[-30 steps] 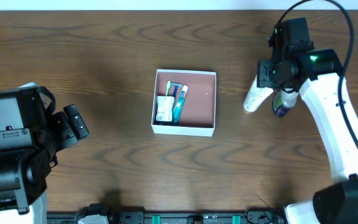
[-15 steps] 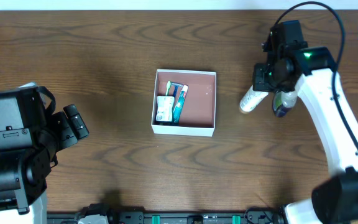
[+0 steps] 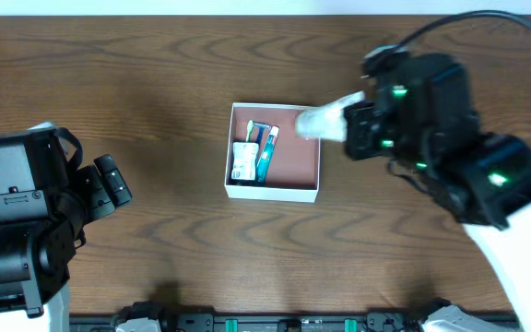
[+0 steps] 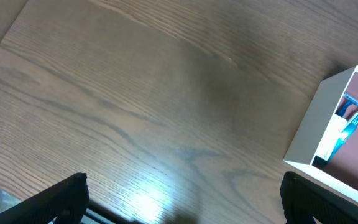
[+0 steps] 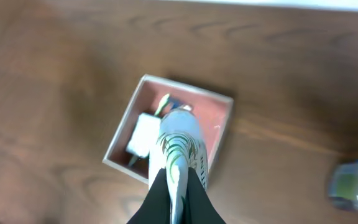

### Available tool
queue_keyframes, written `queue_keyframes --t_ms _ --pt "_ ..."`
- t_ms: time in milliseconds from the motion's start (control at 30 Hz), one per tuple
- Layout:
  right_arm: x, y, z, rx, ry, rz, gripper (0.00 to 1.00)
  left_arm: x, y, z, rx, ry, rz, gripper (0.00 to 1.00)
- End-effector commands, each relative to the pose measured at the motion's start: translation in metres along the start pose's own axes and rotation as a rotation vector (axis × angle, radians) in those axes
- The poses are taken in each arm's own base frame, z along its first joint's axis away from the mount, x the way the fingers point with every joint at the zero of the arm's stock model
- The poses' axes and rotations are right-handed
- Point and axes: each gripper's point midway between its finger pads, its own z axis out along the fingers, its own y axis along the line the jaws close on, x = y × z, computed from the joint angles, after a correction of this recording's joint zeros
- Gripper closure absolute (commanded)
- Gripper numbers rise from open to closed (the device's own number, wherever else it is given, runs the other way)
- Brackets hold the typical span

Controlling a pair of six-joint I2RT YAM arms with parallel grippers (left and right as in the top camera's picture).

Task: Pack container
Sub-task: 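Carry lotion tube with right gripper and stand it in the box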

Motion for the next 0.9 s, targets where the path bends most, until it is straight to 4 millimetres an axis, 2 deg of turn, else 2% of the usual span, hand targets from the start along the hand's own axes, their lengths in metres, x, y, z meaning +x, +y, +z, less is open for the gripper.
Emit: queue_keyframes --t_ms 0,100,200,300,467,667,767,800,833,867 --pt "0.011 0.006 0.043 0.032 0.085 0.026 0.99 -0.003 0.004 -0.003 -0.015 -0.015 -0.006 0.02" --pt "0.020 0.002 0.080 0.068 0.154 0.038 0.99 -0.003 0.004 -0.003 -0.015 -0.015 -0.006 0.02" --pt "0.021 -0.014 0.120 0.124 0.180 0.052 0.99 -0.003 0.004 -0.003 -0.015 -0.015 -0.006 0.02" --pt "0.021 -0.025 0.149 0.135 0.200 0.078 0.99 -0.003 0.004 -0.003 -0.015 -0.015 -0.006 0.02" --pt "0.024 -0.039 0.169 0.156 0.219 0.102 0.99 -0.003 0.004 -0.003 -0.015 -0.015 -0.006 0.02" --pt "0.023 -0.051 0.173 0.215 0.207 0.095 0.99 -0.003 0.004 -0.003 -0.015 -0.015 -0.006 0.02" --pt "0.022 -0.051 0.174 0.214 0.205 0.091 0.83 -0.003 0.004 -0.003 -0.015 -0.015 -0.006 0.02" --pt "0.022 -0.051 0.174 0.214 0.206 0.091 0.74 -0.003 0.004 -0.003 -0.015 -0.015 -0.006 0.02" --pt "0.022 -0.051 0.174 0.214 0.206 0.091 0.58 -0.003 0.004 -0.003 -0.015 -0.015 -0.006 0.02" --pt "0.023 -0.051 0.173 0.214 0.206 0.091 0.51 -0.003 0.004 -0.003 -0.015 -0.015 -0.006 0.02"
